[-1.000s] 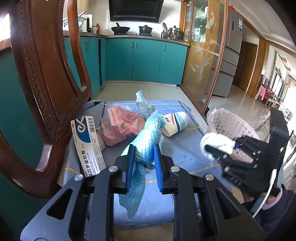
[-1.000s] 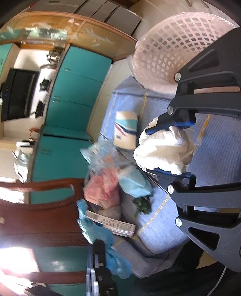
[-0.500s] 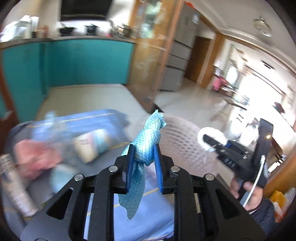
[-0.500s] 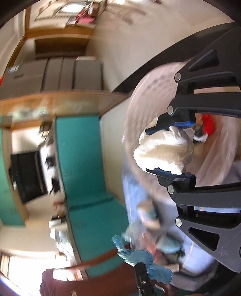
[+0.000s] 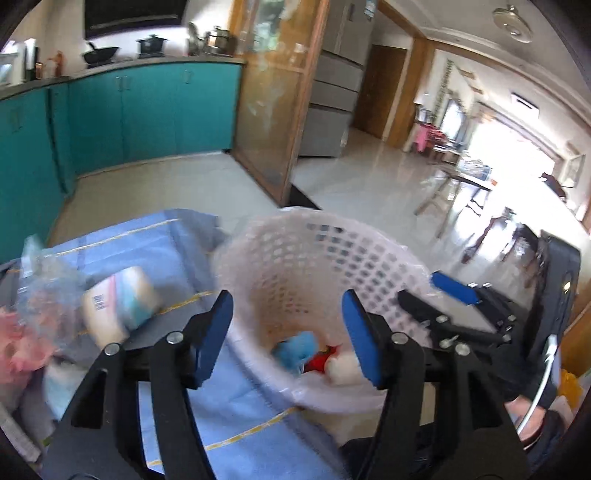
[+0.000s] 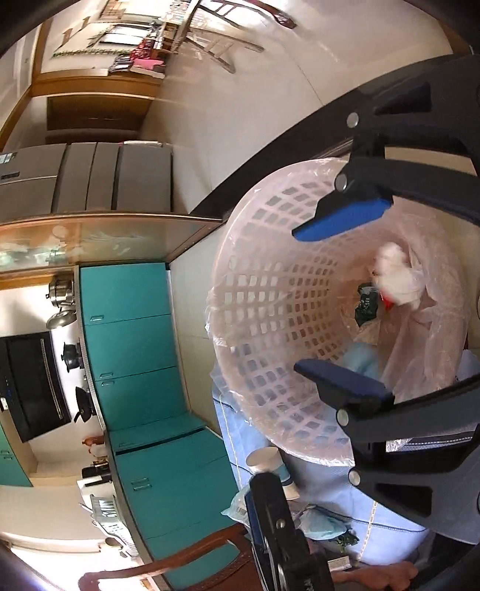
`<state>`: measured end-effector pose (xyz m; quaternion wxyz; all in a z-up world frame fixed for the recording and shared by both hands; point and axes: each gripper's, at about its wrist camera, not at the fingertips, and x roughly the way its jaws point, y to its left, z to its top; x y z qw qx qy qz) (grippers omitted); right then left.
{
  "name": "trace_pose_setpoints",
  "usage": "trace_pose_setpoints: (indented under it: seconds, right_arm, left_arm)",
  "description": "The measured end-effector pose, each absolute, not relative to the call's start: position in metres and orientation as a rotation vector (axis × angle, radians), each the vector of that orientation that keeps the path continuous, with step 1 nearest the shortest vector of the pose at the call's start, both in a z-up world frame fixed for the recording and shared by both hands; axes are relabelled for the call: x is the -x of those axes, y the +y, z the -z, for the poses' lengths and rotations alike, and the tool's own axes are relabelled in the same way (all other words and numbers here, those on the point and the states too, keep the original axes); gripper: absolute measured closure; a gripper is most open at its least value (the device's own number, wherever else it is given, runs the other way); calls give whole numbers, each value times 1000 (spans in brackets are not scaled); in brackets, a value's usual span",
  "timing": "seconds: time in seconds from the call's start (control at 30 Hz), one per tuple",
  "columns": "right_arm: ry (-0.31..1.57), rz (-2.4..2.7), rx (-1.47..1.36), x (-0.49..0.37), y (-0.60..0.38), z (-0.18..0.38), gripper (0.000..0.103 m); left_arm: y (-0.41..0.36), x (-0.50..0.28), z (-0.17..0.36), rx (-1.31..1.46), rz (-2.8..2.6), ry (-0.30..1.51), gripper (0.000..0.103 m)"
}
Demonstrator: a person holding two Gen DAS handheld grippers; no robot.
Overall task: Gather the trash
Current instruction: 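Carry the tissue and blue cloth to the basket and release both, then grasp the white medicine box with the left tool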
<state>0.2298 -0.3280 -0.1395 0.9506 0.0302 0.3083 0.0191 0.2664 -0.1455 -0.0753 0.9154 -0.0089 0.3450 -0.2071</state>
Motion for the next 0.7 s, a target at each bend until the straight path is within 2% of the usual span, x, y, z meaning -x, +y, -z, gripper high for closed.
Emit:
trace_pose_setpoints:
  seconds: [0.23, 0.4, 0.7]
  right_arm:
    - [581, -175, -31, -224, -293, 130, 36]
    - [584, -337, 34, -224, -239, 133, 36]
    - [601, -418, 103, -229, -191, 138, 36]
  left_arm:
    - [-47, -227, 82, 8, 33, 670, 41]
    - [28, -204, 98, 10, -264, 708, 42]
    - [77, -209, 142, 50, -384, 836, 45]
